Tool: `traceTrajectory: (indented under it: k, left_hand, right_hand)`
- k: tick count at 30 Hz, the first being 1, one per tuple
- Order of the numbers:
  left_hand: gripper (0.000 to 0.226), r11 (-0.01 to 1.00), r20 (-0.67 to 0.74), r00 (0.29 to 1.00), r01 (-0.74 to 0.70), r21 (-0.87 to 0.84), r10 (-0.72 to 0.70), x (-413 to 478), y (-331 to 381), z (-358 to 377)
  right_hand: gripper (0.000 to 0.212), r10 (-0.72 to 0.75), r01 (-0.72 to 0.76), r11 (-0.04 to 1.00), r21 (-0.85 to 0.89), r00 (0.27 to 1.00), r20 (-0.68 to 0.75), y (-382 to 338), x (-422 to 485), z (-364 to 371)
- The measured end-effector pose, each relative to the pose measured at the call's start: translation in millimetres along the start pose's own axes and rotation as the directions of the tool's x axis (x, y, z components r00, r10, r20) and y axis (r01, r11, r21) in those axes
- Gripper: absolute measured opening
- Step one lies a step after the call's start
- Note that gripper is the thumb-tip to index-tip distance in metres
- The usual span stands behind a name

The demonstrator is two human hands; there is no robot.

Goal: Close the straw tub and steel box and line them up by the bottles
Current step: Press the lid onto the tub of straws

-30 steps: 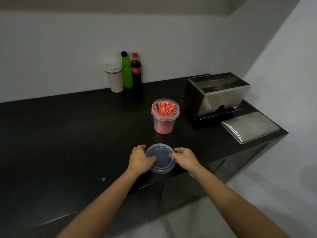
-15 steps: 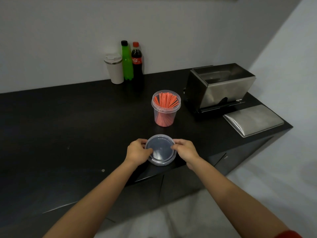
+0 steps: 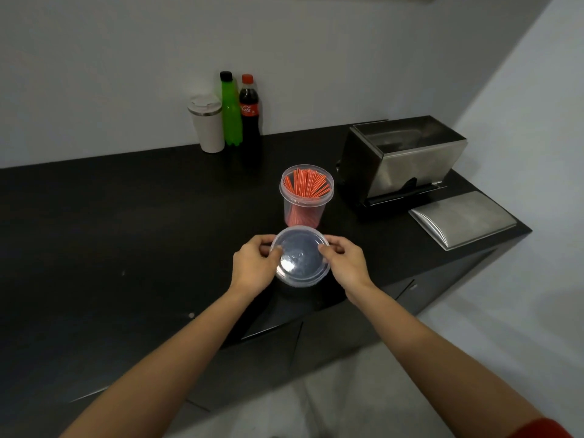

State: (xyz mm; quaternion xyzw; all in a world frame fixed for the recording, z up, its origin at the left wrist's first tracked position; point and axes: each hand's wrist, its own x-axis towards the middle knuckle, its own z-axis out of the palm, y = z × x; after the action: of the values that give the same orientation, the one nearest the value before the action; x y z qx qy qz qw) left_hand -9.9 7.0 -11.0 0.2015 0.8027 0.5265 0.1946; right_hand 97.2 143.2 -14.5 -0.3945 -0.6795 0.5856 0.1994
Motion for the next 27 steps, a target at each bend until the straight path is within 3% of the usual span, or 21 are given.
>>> traceTrajectory:
  k: [9, 14, 19, 27]
  left_hand:
    - [0.029, 0.983, -0.044, 0.982, -0.184, -0.021, 0.182, 14, 29, -9]
    - [0.034, 0.954, -0.04, 0.954, -0.294, 0.056, 0.296, 25, 45, -13]
    - [0.038, 0.955, -0.051, 0.954, -0.295, 0.035, 0.296, 45, 63, -13]
    - [0.036, 0.966, -0.11, 0.96, -0.259, -0.015, 0.256, 81, 89, -4]
  right_hand:
    - [0.026, -0.17, 0.17, 0.985, -0.016, 0.973, -0.156, -32, 7, 3]
    - [0.024, -0.235, 0.234, 0.972, -0.033, 0.944, -0.232, -44, 12, 2]
    - [0.021, -0.281, 0.279, 0.959, -0.046, 0.923, -0.264, -67, 31, -5]
    - [0.023, -0.354, 0.345, 0.935, -0.081, 0.918, -0.177, -93, 76, -23]
